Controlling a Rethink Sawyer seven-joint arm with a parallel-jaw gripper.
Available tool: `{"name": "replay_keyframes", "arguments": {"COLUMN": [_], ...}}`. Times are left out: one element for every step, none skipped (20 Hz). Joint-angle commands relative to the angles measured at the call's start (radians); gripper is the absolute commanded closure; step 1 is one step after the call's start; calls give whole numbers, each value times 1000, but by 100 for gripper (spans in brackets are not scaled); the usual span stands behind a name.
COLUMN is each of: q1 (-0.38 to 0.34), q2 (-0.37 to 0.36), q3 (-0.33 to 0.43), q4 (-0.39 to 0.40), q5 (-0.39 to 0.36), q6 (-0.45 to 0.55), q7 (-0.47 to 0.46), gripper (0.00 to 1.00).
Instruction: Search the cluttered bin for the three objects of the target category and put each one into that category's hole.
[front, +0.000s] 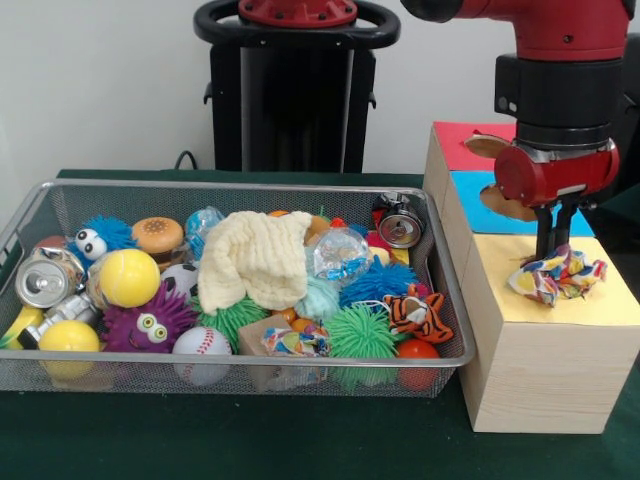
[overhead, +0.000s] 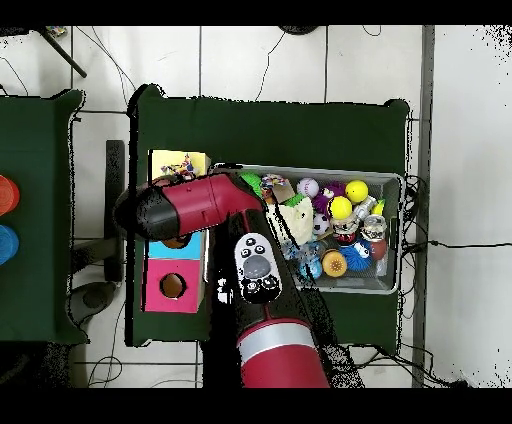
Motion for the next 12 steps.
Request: {"name": "replay_keyframes", "arguments": {"q1": [4,5,6,7,8,9,9,9,9,11,13,13], "q2": [40,40,41,41,41,42,43,44,46,47,47,47], "q3": [60,59,59,58,57,56,56,55,53,50,46,45], "q4": [33,32,32,33,34,33,33,33,32,31,31,32], "q5": [20,21,22,22,24,24,24,24,24,23,23,24], "q6": [61,62,61,59,59,59,56,54,50,50,48,46], "q7": [74,75,77,78,81,82,83,85,87,89,93,96], "gripper": [100,100,100,100,100,100,100,100,100,100,100,100]}}
